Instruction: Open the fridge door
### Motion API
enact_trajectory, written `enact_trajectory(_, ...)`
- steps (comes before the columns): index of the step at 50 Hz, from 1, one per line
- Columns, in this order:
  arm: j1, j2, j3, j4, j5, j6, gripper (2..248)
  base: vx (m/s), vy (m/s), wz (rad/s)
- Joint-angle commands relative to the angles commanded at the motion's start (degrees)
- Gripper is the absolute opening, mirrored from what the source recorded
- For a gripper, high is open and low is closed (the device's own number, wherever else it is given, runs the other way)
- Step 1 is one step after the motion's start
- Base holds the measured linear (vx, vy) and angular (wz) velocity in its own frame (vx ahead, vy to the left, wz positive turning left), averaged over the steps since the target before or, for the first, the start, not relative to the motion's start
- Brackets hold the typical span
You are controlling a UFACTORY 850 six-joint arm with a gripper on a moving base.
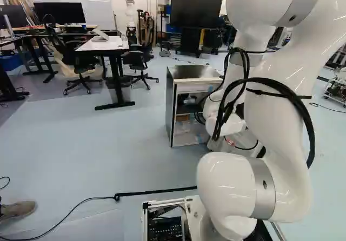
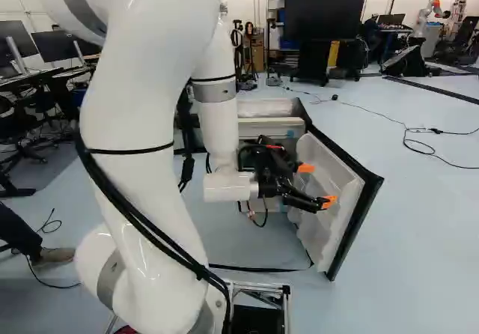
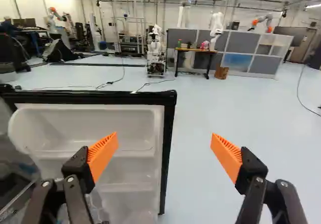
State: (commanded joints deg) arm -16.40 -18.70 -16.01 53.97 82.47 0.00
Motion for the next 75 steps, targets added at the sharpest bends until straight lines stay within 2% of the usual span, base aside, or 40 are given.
enact_trajectory(37,9.6,6.05,8.22,-13.4,0.0,0.0,247,0.0,0.0,0.0)
enact_trajectory(58,10.12,6.74,8.52,-14.47,-0.55,0.0,247,0.0,0.0,0.0)
enact_trajectory(75,10.53,8.55,8.69,-17.03,-2.62,0.0,247,0.0,0.0,0.0)
